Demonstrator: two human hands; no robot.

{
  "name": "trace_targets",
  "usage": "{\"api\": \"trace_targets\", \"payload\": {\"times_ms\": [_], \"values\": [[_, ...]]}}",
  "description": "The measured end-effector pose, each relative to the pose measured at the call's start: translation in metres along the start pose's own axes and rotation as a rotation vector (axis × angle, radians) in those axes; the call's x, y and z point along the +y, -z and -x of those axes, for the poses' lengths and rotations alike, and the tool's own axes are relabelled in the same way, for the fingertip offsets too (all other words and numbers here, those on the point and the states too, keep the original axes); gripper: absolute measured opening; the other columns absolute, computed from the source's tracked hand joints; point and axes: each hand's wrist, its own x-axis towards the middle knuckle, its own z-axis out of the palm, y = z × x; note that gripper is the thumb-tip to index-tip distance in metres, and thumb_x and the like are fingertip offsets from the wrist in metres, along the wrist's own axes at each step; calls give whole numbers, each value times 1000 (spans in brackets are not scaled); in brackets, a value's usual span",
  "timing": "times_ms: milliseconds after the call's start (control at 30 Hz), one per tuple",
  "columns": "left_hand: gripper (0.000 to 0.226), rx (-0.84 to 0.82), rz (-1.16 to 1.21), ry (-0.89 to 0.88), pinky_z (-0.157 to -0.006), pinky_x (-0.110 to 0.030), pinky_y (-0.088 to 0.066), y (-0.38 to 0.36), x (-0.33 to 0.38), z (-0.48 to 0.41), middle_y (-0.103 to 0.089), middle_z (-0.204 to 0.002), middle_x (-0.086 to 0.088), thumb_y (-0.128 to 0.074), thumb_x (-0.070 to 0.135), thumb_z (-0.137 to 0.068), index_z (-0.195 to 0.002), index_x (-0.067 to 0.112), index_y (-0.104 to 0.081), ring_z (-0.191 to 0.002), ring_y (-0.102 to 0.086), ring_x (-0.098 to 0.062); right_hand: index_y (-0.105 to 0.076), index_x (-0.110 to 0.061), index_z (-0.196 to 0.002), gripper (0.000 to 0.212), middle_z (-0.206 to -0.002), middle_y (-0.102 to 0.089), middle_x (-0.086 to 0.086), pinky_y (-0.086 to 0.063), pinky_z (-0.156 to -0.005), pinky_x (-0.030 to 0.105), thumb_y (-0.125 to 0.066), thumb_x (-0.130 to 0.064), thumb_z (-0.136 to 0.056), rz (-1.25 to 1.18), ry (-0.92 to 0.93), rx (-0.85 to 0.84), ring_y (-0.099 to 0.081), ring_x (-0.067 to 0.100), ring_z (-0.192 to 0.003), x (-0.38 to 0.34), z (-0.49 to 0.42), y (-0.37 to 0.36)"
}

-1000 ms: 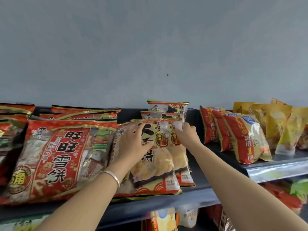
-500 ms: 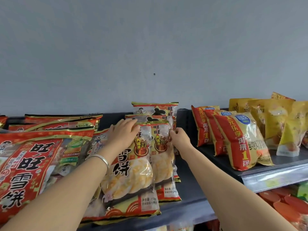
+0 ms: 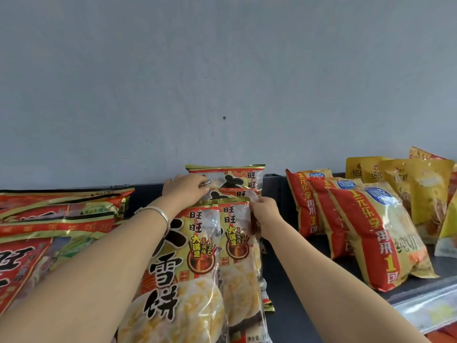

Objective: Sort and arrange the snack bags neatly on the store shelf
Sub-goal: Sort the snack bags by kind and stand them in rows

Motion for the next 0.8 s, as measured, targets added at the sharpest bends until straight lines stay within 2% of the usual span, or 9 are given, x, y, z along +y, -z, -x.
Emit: {"api": "trace_targets", "payload": {"times_ms": [67, 167, 267, 367, 433, 467, 533, 667, 800], "values": [[42, 11, -62, -22, -100, -45, -34, -1, 4, -5, -52, -135, 1, -48, 45, -93, -133, 33, -48, -123, -47, -26, -64, -10, -84, 22, -86, -67, 11, -56, -79, 37, -53, -26, -97, -44, 96, 30, -65, 26, -82, 1, -3, 0], [34, 96, -38, -30, -96, -43, -32, 1, 13, -13, -60, -118, 3, -52, 48, -90, -117, 29, -58, -112, -52, -23, -54, -12, -70, 31, -66, -48, 6, -38, -58, 30, -49, -23, -99, -103, 241, 105, -43, 19, -64, -9, -8, 8], [32, 231, -27, -54, -93, -40, -32, 2, 29, -24, -58, -114, 4, -55, 47, -88, -113, 27, -57, -109, -52, -21, -45, -16, -62, 39, -59, -39, 0, -27, -55, 26, -47, -23, -100, -163, 314, 149, -31, 12, -55, -22, -18, 20], [33, 235, 1, -42, -93, -40, -33, -3, 41, -33, -56, -118, 3, -58, 48, -86, -114, 30, -56, -112, -50, -22, -48, -18, -65, 36, -59, -40, -5, -26, -52, 24, -45, -22, -100, -131, 315, 169, -31, 9, -53, -22, -34, 29], [37, 198, -13, -21, -96, -41, -32, -6, 45, -35, -54, -122, 3, -57, 50, -86, -118, 33, -54, -117, -47, -23, -61, -15, -92, 23, -75, -51, -5, -33, -57, 22, -44, -28, -101, -97, 267, 144, -39, 6, -62, -17, -40, 30], [39, 185, -24, -19, -97, -42, -32, -7, 46, -34, -54, -124, 3, -57, 51, -86, -120, 34, -53, -119, -46, -24, -61, -12, -112, 28, -88, -57, 0, -38, -63, 23, -43, -31, -101, -88, 241, 132, -45, 8, -70, -15, -40, 29], [43, 185, -26, -13, -98, -42, -32, -5, 47, -30, -53, -126, 3, -55, 52, -86, -124, 33, -50, -120, -45, -24, -50, -11, -132, 38, -117, -58, 9, -45, -78, 30, -42, -32, -101, -63, 206, 122, -54, 17, -93, -17, -37, 30], [52, 232, 17, 52, -96, -43, -36, 2, 41, -10, -49, -132, -1, -54, 52, -87, -133, 30, -43, -120, -47, -24, -35, -14, -145, 50, -145, -33, 12, -42, -102, 41, -49, -28, -98, 196, 314, 254, -40, 30, -128, -25, -17, 39], [54, 249, 16, 133, -95, -43, -41, 4, 33, 24, -43, -139, -5, -51, 48, -90, -138, 27, -38, -124, -44, -27, -42, -12, -140, 47, -147, -34, 11, -36, -104, 38, -54, -23, -96, 345, 562, 304, -32, 29, -133, -20, 12, 40]]}}
